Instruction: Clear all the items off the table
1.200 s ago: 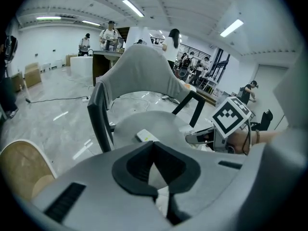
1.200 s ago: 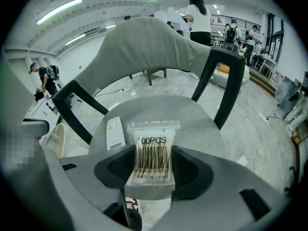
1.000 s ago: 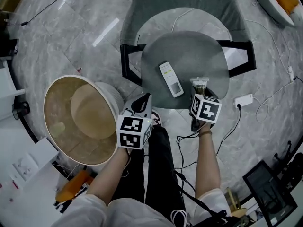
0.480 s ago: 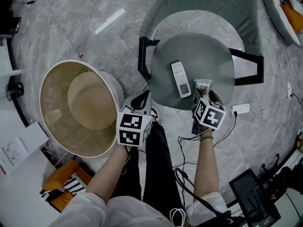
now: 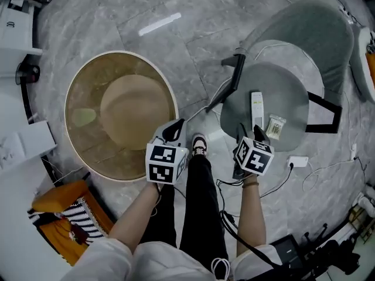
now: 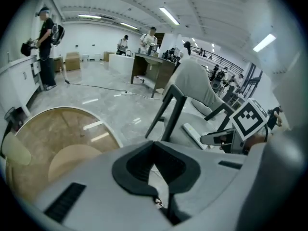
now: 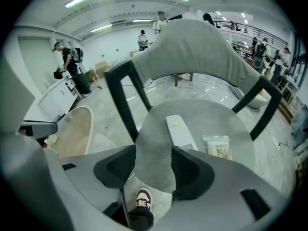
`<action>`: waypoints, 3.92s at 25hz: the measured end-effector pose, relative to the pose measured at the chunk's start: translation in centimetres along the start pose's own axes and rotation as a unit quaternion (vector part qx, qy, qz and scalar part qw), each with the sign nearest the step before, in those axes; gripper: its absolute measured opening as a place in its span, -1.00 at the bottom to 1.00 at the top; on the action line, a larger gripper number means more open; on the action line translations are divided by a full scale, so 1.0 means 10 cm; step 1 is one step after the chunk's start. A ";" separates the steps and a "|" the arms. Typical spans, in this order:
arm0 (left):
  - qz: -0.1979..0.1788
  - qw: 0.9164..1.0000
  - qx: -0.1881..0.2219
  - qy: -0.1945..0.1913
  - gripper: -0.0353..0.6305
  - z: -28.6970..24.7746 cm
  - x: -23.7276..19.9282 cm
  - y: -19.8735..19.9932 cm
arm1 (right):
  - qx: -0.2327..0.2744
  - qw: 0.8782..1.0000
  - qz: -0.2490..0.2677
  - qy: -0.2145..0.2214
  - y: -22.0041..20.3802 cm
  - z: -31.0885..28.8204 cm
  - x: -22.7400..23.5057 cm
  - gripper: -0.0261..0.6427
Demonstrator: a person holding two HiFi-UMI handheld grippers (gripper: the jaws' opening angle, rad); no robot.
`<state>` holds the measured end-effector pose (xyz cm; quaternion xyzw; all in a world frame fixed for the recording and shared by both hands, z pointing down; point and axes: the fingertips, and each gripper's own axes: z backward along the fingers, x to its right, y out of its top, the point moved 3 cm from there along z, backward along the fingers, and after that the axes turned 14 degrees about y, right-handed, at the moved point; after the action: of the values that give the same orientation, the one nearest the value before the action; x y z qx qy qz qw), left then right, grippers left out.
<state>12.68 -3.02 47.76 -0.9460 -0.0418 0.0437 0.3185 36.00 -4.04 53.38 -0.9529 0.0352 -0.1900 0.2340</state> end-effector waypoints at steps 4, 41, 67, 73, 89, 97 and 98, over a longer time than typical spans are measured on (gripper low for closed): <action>0.045 0.998 0.002 0.034 -0.87 0.31 -0.70 -0.20 | -0.010 0.998 0.045 0.029 0.03 -0.22 -0.84 -0.26; 0.355 0.900 0.015 0.251 -0.87 1.79 -4.24 -2.24 | -0.095 0.886 0.352 0.285 -0.35 -1.76 -5.87 -0.16; 0.360 0.899 -0.010 0.251 -0.87 1.78 -4.50 -2.59 | -0.133 0.883 0.388 0.228 -0.30 -2.33 -6.18 -0.61; 0.355 0.902 -0.009 0.248 -0.87 1.80 -4.46 -2.58 | -0.138 0.887 0.379 0.223 -0.32 -2.29 -6.14 -0.78; 0.250 0.951 -0.001 0.182 -0.87 1.40 -3.80 -1.75 | -0.082 0.934 0.281 0.204 0.15 -1.55 -4.96 -0.80; 0.133 0.987 0.015 0.094 -0.87 0.94 -2.50 -0.80 | -0.025 0.976 0.164 0.138 0.51 -0.78 -3.22 -0.80; 0.124 0.988 0.015 0.086 -0.87 0.87 -2.32 -0.71 | -0.021 0.979 0.154 0.131 0.53 -0.70 -3.01 -0.80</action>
<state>-11.70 5.36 46.46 -0.9392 0.1040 0.0016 0.3274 5.61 -7.09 46.25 -0.9077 0.2155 -0.2741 0.2335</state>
